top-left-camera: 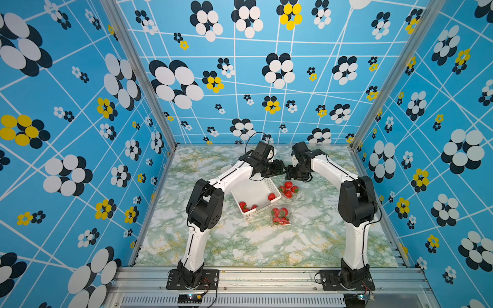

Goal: Pack strawberries into containers
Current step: Place the strawberry in the packing box, then move the basket to the center of the board.

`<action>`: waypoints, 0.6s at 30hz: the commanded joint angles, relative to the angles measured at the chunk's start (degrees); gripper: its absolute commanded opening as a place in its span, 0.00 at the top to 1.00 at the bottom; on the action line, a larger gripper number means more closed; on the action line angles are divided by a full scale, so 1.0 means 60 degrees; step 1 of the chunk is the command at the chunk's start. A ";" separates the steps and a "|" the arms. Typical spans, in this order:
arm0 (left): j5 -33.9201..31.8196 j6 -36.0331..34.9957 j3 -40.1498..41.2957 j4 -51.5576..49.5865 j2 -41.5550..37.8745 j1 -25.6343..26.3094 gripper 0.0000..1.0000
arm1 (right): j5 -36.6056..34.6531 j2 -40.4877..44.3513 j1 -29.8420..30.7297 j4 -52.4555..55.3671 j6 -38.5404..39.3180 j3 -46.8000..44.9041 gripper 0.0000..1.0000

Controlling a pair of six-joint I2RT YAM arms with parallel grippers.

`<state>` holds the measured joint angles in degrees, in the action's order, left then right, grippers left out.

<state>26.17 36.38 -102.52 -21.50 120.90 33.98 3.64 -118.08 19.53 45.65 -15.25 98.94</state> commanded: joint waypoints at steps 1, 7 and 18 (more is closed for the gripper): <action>-0.0022 -0.0077 -0.0343 -0.0566 0.0293 0.0241 0.34 | -0.0422 0.0638 -0.0085 -0.0042 -0.0083 -0.0190 0.38; -0.0196 0.0076 -0.0522 -0.1171 0.0455 0.0357 0.34 | -0.0831 0.1297 -0.0682 -0.0513 -0.0697 -0.1124 0.38; -0.0374 0.0197 -0.0601 -0.1403 0.0824 0.0358 0.34 | -0.0731 0.1844 -0.1723 -0.1027 -0.0946 -0.2274 0.38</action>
<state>24.62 36.99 -104.44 -28.40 124.68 36.34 -0.05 -108.27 9.13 40.64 -20.23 85.62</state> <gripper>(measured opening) 0.656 0.623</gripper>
